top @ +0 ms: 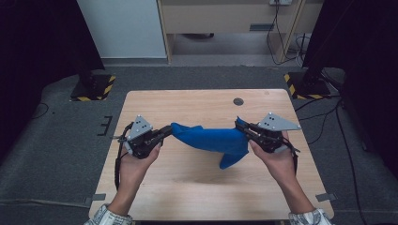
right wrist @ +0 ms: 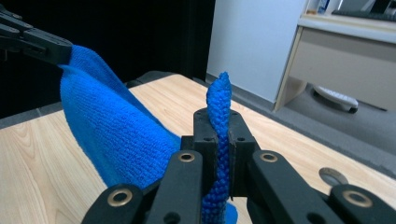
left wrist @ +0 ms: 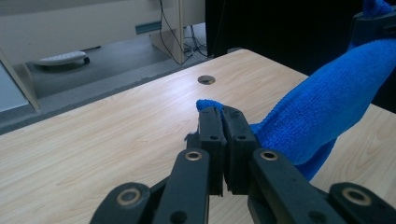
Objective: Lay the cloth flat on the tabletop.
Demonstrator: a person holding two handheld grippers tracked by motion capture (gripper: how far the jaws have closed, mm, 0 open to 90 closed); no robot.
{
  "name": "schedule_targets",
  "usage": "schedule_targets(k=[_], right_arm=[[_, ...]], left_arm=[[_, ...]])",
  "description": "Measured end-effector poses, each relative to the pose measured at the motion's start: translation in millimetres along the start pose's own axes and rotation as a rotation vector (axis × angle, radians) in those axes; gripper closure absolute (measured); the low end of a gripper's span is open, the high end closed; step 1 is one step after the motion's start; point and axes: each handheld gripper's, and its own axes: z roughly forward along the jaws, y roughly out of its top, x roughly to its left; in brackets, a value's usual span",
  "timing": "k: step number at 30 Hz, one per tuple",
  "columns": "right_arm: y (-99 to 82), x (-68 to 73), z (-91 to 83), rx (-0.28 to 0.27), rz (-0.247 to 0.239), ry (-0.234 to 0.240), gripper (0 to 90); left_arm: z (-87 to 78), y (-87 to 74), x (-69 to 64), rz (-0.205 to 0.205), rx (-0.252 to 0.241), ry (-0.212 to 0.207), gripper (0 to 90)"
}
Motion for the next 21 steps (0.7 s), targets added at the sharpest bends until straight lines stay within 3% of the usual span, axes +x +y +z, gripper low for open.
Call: schedule_targets(k=[3, 7, 16, 21], right_arm=[[1.6, -0.4, 1.3, 0.004, -0.014, -0.008, 85.8], [1.2, -6.3, 7.9, 0.014, 0.001, -0.021, 85.9], [-1.1, -21.2, 23.3, 0.043, 0.019, -0.049, 86.6], [-1.9, -26.6, 27.9, 0.05, 0.026, -0.066, 86.9]], left_arm=[[1.2, 2.2, 2.6, -0.004, 0.004, -0.004, 87.6], [6.9, 4.0, 10.6, -0.027, -0.001, -0.03, 87.6], [27.2, 2.6, 28.7, -0.102, -0.024, -0.058, 87.6], [35.2, -0.7, 31.2, -0.101, -0.016, -0.056, 87.1]])
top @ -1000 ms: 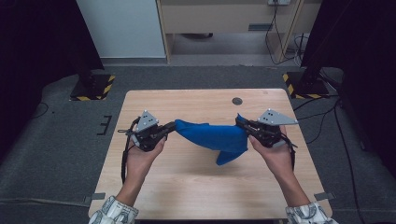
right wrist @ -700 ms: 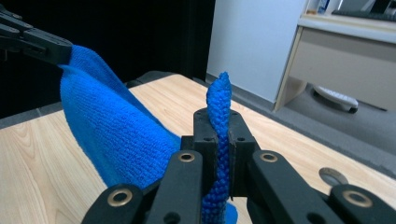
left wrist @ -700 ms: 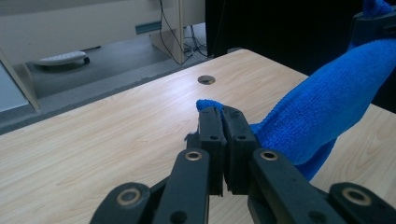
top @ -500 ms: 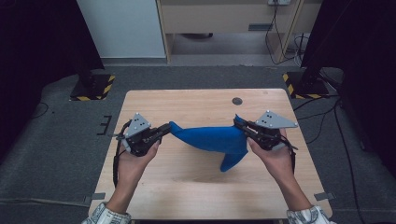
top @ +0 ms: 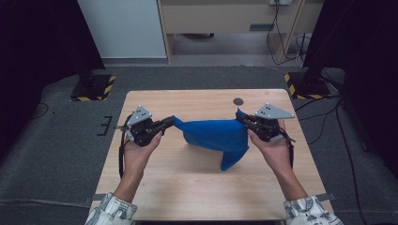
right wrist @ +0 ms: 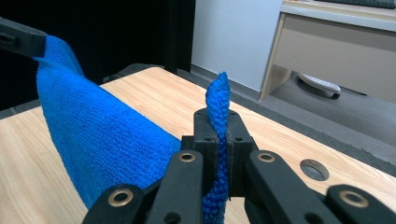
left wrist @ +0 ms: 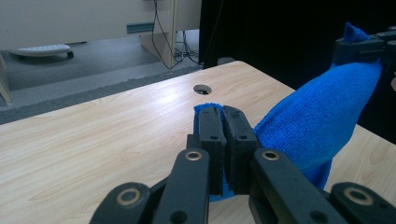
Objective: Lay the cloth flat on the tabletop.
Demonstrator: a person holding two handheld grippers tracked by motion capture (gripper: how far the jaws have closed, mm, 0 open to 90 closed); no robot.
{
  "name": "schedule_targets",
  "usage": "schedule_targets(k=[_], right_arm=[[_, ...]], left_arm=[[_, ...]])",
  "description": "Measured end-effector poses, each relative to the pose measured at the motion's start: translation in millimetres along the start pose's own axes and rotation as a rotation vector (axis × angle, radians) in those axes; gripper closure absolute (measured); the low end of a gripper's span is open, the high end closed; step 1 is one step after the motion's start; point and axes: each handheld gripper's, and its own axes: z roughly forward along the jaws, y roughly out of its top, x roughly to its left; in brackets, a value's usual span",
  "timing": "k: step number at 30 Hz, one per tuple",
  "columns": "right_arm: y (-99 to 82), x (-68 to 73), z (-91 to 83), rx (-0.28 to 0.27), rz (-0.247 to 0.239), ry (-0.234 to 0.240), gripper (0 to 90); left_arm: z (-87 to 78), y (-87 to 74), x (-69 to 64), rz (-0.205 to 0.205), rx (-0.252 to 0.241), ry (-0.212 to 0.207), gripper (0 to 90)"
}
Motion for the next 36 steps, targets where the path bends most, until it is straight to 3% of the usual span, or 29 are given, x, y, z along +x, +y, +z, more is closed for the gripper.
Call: schedule_targets(k=[4, 9, 13, 23, 26, 29, 33, 36], right_arm=[[-1.4, -2.3, 2.6, 0.01, 0.007, -0.011, 87.0], [-1.0, 2.5, -4.3, 0.001, -0.004, -0.003, 87.0], [1.4, 11.7, -16.0, -0.014, -0.019, 0.008, 86.9], [23.7, 42.2, -59.4, -0.088, -0.078, 0.03, 86.7], [31.1, 48.8, -73.0, -0.115, -0.095, 0.03, 86.6], [32.4, 48.6, -70.9, -0.102, -0.116, 0.0, 86.4], [20.7, 32.4, -46.4, -0.045, -0.097, -0.054, 86.2], [5.7, 17.6, -21.4, 0.0, -0.059, -0.084, 86.2]], left_arm=[[3.5, -3.5, 1.7, -0.004, 0.007, -0.001, 87.3], [-5.8, -6.3, -4.4, 0.014, -0.005, -0.001, 87.3], [-22.5, -4.6, -16.1, 0.041, -0.025, 0.007, 87.2], [-73.6, 16.9, -50.7, 0.118, -0.063, 0.002, 86.9], [-79.5, 25.9, -56.9, 0.135, -0.07, -0.002, 87.0], [-62.9, 32.6, -49.5, 0.13, -0.032, 0.021, 87.0], [-27.1, 30.0, -29.0, 0.068, 0.03, 0.029, 86.9], [1.1, 25.4, -16.9, 0.054, 0.075, 0.052, 86.8]])
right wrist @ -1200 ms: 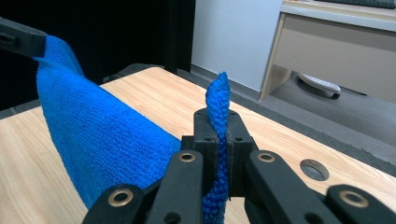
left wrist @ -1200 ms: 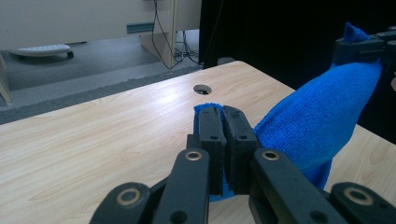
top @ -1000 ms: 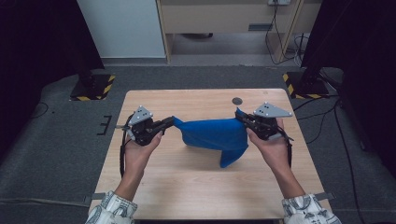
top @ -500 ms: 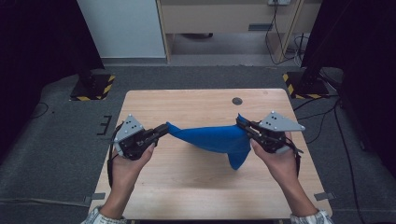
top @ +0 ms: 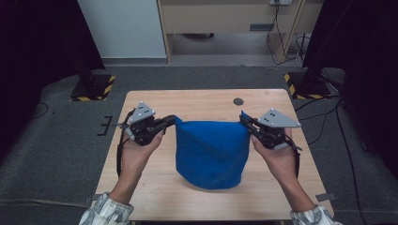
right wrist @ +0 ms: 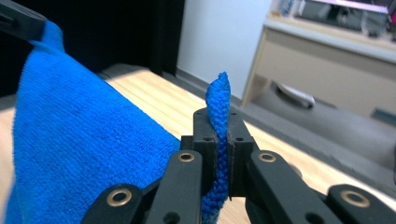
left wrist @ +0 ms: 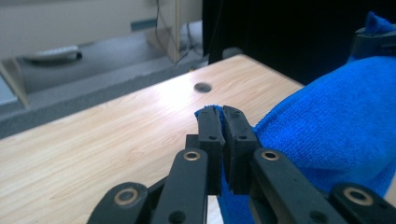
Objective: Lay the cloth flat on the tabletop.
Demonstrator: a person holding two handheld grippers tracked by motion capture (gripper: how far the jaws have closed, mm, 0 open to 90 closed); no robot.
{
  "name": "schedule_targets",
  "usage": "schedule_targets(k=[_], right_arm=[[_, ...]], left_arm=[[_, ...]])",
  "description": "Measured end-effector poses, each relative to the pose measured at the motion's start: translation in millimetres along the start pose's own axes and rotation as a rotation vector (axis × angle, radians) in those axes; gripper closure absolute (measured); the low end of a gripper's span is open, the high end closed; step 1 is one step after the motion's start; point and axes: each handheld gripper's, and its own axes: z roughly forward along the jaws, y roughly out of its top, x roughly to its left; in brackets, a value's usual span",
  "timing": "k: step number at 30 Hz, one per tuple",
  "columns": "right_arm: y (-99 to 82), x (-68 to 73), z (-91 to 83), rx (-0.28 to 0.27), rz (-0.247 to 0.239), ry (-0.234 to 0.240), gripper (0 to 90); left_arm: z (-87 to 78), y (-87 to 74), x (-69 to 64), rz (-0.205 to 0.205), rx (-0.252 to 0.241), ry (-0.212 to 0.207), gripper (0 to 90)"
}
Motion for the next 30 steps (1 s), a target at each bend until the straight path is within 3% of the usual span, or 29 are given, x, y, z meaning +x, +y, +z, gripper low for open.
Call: schedule_targets(k=[3, 6, 9, 15, 19, 20, 21, 23, 25, 28, 30], right_arm=[[-13.2, -9.0, 20.8, 0.037, 0.035, -0.019, 86.2], [-25.5, -18.2, 37.5, 0.063, 0.068, -0.042, 86.1], [-34.2, -25.4, 47.4, 0.078, 0.115, -0.051, 85.9], [-38.7, -34.3, 66.2, 0.105, 0.144, -0.075, 85.8], [-40.1, -48.1, 97.5, 0.135, 0.177, -0.103, 84.7], [-40.8, -51.8, 107.8, 0.138, 0.184, -0.112, 82.0], [-41.6, -54.5, 116.2, 0.131, 0.191, -0.122, 73.1], [-45.0, -63.4, 143.0, 0.125, 0.216, -0.178, 45.5], [-49.7, -70.3, 160.1, 0.175, 0.246, -0.193, 27.4], [-53.6, -72.9, 163.7, 0.212, 0.225, -0.182, 17.7], [-55.2, -73.9, 157.1, 0.215, 0.199, -0.168, 16.9]], left_arm=[[28.3, -3.2, 11.1, -0.015, 0.05, 0.02, 86.8], [45.4, -4.9, 19.9, -0.047, 0.071, 0.024, 86.6], [57.4, -3.7, 24.7, -0.054, 0.088, 0.031, 86.5], [81.9, 0.5, 35.3, -0.049, 0.144, 0.063, 86.9], [108.8, 6.4, 52.7, -0.061, 0.18, 0.105, 86.6], [115.4, 7.5, 57.1, -0.063, 0.178, 0.117, 85.5], [124.8, 8.2, 63.6, -0.067, 0.156, 0.135, 81.3], [141.3, 8.9, 76.5, -0.082, 0.139, 0.187, 61.0], [148.3, 7.6, 86.1, -0.088, 0.121, 0.2, 56.0], [142.6, 7.3, 90.8, -0.094, 0.12, 0.201, 43.5], [133.9, 5.4, 90.2, -0.069, 0.116, 0.201, 44.2]])
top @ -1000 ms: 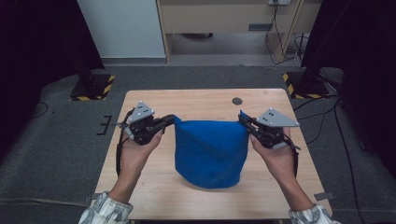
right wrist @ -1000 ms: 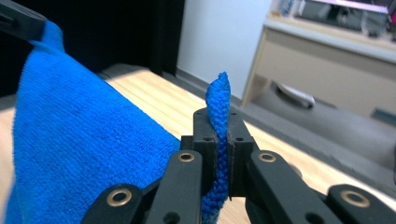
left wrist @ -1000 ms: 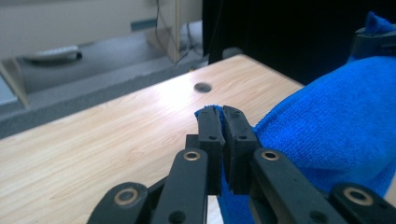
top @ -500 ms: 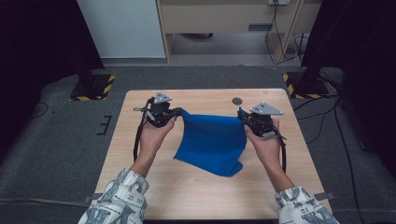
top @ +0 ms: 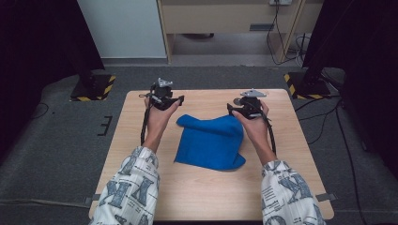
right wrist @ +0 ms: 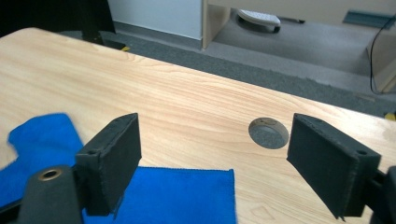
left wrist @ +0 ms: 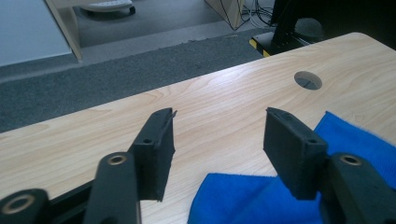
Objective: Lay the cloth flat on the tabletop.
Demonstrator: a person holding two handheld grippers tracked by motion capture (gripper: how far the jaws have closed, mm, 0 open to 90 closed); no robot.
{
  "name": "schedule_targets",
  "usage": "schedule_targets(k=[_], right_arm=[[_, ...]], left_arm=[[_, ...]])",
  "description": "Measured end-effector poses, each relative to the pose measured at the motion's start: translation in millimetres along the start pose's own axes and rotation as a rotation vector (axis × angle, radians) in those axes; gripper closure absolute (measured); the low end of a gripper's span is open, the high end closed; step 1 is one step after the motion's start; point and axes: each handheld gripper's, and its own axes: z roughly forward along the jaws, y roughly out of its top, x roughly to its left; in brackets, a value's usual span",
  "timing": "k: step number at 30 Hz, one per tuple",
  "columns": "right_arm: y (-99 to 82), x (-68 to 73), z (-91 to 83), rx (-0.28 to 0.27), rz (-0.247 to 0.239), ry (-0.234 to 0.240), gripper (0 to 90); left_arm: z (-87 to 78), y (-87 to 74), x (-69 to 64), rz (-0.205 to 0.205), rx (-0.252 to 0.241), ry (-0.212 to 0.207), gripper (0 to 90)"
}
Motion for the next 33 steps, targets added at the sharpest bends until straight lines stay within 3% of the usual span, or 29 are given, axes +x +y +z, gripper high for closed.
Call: schedule_targets(k=[4, 6, 13, 24, 33], right_arm=[[-8.9, -6.6, -15.3, 0.016, -0.004, 0.048, 20.3], [-13.1, -7.6, -21.6, 0.027, -0.006, 0.071, 27.2], [-31.6, -10.9, -45.3, 0.059, -0.044, 0.093, 48.7], [-66.1, 0.2, -73.1, 0.078, -0.098, 0.143, 74.0], [-99.0, 13.1, -88.8, 0.132, -0.12, 0.175, 80.0]], left_arm=[[-17.3, -9.0, -0.4, 0.008, -0.004, -0.014, 42.9], [-25.4, -16.3, -1.7, 0.006, -0.02, -0.046, 41.6], [-46.0, -42.0, -6.9, 0.052, -0.012, -0.059, 41.4], [-56.6, -87.7, -20.1, 0.106, 0.051, -0.093, 43.4], [-53.8, -122.4, -32.0, 0.083, 0.078, -0.153, 44.5]])
